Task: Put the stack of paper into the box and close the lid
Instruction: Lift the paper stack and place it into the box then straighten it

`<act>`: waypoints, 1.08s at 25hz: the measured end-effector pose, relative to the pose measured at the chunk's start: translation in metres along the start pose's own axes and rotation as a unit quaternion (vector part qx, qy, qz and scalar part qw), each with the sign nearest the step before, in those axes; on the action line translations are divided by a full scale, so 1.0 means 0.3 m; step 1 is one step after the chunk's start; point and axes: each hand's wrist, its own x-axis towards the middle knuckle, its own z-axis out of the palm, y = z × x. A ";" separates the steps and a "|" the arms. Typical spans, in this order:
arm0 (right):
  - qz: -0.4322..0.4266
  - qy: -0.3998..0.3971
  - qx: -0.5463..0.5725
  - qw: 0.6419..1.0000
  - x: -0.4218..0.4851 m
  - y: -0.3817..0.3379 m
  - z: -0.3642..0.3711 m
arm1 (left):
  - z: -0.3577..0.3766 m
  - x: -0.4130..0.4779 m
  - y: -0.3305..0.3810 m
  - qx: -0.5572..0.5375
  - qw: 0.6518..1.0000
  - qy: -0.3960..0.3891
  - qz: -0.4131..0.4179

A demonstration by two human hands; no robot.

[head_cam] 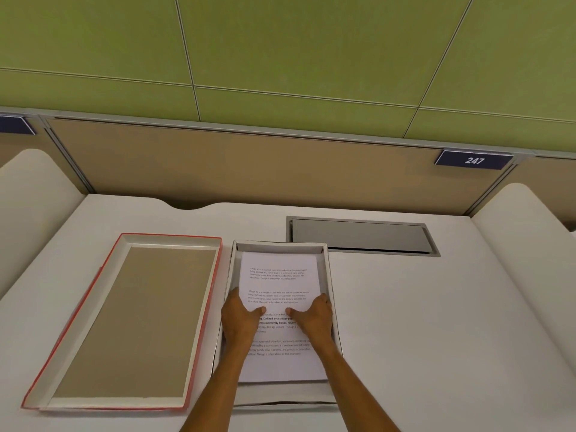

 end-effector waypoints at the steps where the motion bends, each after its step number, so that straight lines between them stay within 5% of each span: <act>1: 0.003 -0.003 0.034 0.999 -0.002 0.008 -0.005 | -0.009 0.004 -0.004 0.003 1.000 -0.007 0.003; 11: 0.028 0.007 0.202 0.979 -0.032 0.026 -0.024 | -0.042 0.033 -0.003 -0.016 0.998 -0.051 -0.044; 21: -0.019 0.013 0.120 0.993 -0.041 0.015 -0.031 | -0.089 -0.017 0.028 -0.003 0.998 -0.065 -0.027; 23: -0.066 0.013 0.108 0.992 -0.013 -0.018 -0.054 | -0.110 -0.079 0.060 -0.072 0.996 -0.055 -0.025; 25: -0.108 -0.001 0.084 0.991 0.036 -0.074 -0.092 | -0.128 -0.164 0.070 -0.242 0.958 -0.100 -0.116; 27: -0.160 -0.025 0.025 0.986 0.103 -0.138 -0.133 | -0.144 -0.246 0.073 -0.394 0.851 -0.189 -0.290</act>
